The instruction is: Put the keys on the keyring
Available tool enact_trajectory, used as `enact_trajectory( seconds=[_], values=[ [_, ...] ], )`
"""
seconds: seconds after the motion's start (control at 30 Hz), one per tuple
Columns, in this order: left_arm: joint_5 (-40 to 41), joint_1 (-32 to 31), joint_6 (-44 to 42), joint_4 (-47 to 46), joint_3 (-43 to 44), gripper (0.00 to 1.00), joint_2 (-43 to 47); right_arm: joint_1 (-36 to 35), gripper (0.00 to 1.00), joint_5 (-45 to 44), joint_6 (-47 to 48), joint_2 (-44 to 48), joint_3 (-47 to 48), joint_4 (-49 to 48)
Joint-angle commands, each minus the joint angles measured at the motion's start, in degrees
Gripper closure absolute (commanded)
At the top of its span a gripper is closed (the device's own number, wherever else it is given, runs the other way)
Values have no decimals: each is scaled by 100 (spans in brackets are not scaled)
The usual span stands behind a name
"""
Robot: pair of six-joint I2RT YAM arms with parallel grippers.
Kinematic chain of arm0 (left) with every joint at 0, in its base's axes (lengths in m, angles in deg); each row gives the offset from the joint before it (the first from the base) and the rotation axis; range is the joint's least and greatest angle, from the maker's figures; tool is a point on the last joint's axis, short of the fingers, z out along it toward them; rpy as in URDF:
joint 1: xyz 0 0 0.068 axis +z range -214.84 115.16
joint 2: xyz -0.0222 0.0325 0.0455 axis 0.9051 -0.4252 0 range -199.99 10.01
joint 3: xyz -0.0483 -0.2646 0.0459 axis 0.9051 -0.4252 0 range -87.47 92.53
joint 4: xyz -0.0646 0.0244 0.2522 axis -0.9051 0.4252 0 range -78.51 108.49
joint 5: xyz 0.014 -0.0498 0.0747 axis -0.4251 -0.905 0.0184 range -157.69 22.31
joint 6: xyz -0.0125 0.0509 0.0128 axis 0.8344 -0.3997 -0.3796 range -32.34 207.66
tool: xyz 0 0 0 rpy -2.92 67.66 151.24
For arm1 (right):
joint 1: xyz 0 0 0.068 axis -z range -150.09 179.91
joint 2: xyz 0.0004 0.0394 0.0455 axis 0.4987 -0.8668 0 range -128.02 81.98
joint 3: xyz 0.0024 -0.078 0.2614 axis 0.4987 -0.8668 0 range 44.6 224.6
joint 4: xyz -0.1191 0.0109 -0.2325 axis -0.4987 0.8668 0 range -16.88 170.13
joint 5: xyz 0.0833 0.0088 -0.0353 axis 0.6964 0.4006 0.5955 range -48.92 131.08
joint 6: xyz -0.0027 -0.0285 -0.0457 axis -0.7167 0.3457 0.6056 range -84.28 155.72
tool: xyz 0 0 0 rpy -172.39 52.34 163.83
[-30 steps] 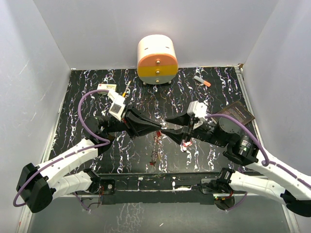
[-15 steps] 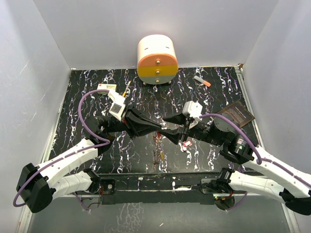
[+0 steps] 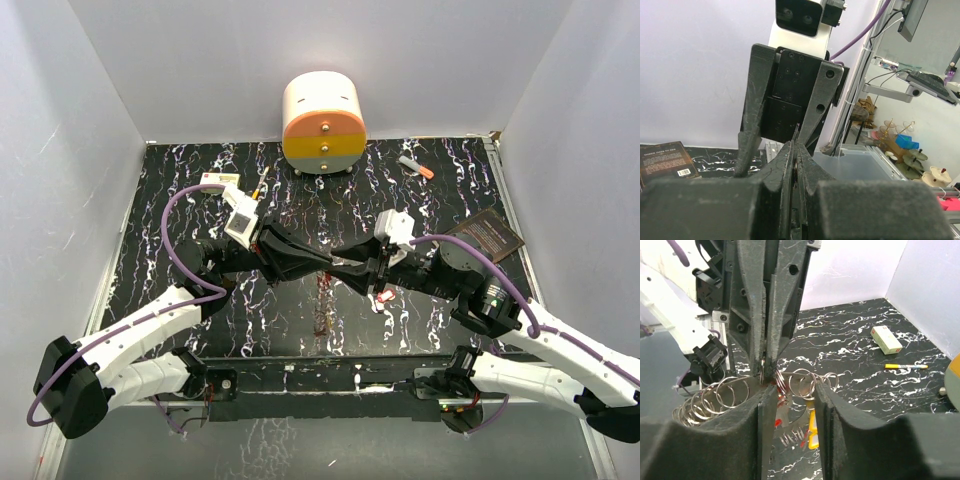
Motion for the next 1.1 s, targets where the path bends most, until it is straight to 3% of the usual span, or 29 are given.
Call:
enact_trajectory(
  seconds=[0.0, 0.17, 0.43, 1.07],
  values=[
    [56, -21, 49, -285, 206, 100, 228, -11, 69, 178, 23, 38, 288, -486],
    [32, -22, 31, -262, 192, 100, 239, -11, 76, 202, -10, 29, 300, -483],
    [15, -22, 8, -215, 170, 100, 264, -7, 68, 172, -109, 165, 273, -485],
    [4, -21, 24, -125, 259, 100, 229, -11, 69, 369, -120, 110, 260, -598]
  ],
)
